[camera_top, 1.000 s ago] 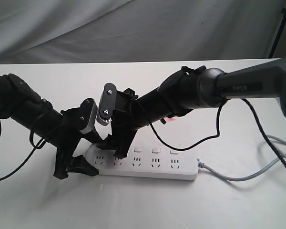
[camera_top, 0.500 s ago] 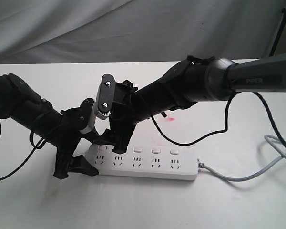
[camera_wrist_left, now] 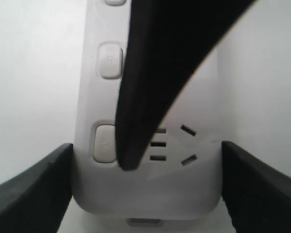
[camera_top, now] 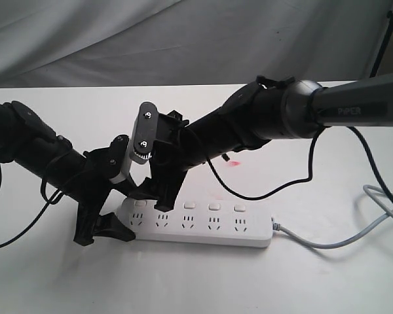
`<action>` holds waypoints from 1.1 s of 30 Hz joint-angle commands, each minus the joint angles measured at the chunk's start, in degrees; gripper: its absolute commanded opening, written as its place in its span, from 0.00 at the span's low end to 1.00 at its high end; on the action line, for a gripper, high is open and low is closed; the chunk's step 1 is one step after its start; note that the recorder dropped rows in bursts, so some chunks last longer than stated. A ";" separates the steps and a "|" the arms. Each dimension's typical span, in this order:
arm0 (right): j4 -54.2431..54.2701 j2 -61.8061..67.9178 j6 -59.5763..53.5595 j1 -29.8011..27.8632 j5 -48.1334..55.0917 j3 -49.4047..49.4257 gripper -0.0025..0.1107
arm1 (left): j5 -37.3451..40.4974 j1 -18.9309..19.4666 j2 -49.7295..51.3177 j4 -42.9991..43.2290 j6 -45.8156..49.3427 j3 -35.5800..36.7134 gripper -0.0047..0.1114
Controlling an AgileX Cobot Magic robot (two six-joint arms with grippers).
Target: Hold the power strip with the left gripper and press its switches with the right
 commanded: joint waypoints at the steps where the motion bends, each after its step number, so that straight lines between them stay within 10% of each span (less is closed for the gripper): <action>1: -1.33 -0.62 1.14 0.01 0.19 0.32 0.69 | 0.37 -0.31 0.17 0.19 -0.23 -0.20 0.09; 33: -9.52 1.06 7.31 -4.02 2.68 0.32 0.69 | 0.37 -0.31 0.17 0.19 0.00 -0.20 0.09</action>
